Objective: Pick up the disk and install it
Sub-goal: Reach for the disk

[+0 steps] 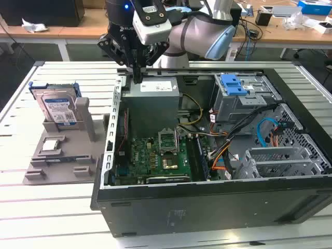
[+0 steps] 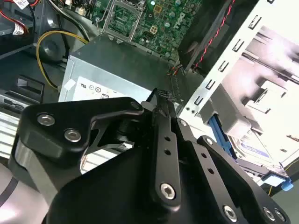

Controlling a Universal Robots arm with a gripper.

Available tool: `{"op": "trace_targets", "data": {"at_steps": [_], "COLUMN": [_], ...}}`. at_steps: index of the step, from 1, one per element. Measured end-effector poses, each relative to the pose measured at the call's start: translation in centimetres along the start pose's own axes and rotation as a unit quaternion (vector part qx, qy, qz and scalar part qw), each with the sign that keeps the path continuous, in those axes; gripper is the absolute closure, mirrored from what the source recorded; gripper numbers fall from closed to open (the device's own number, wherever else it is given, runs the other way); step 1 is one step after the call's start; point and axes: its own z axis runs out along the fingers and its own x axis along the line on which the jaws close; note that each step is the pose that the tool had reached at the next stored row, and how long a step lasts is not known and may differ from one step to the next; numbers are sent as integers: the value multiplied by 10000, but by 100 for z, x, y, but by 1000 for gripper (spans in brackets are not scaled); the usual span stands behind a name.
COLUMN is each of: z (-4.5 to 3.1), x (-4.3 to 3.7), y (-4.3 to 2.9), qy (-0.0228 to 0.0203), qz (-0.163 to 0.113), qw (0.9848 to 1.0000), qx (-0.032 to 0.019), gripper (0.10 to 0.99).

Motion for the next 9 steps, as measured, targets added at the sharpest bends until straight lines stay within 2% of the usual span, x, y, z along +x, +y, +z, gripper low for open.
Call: {"op": "trace_targets", "data": {"at_steps": [2,4,9], "z": [-2,-4,-6], "x": [48,136,248], "y": [-4,-11,-19], "qy": [0,0,0], "qz": [-1,-1,-1], "qw": [10000,10000,10000], "qx": [0,0,0], "gripper": [980,980,980]}}
